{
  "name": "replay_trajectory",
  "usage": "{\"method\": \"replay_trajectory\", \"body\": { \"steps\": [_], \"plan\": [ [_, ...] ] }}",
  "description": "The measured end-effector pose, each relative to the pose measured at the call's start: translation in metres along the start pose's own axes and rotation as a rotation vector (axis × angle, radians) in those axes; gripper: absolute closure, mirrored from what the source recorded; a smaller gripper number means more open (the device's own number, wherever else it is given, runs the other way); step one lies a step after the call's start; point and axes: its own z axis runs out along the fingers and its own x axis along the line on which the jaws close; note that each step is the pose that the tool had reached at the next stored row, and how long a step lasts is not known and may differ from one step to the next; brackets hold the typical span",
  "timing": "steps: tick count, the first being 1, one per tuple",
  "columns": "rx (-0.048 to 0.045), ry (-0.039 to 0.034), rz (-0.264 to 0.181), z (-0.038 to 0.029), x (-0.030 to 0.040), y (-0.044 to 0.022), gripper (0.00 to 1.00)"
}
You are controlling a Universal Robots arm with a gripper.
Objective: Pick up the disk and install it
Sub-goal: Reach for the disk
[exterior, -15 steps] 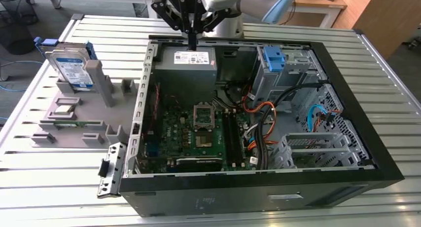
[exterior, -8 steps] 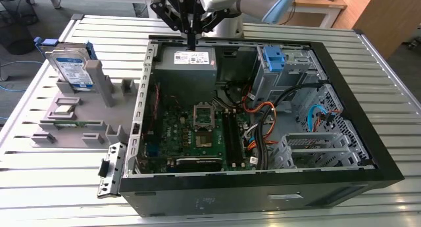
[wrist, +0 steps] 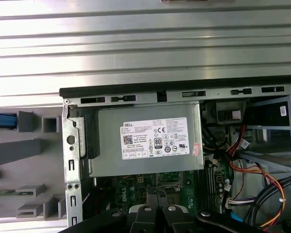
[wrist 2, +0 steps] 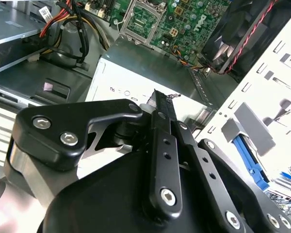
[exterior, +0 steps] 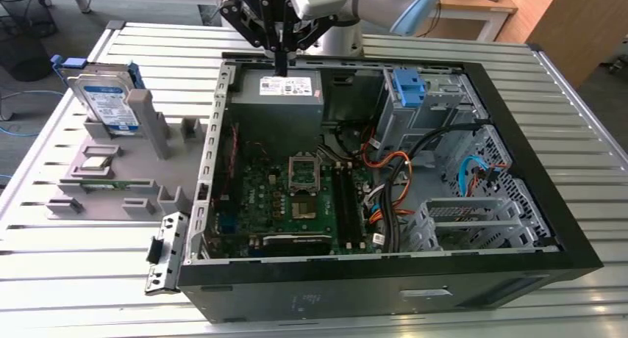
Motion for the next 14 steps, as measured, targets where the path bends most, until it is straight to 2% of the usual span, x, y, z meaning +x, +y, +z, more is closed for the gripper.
{"method": "replay_trajectory", "body": {
  "steps": [14],
  "plan": [
    [0.0,-0.0002,0.0,0.0023,0.0117,-0.001,0.89]
  ]
}}
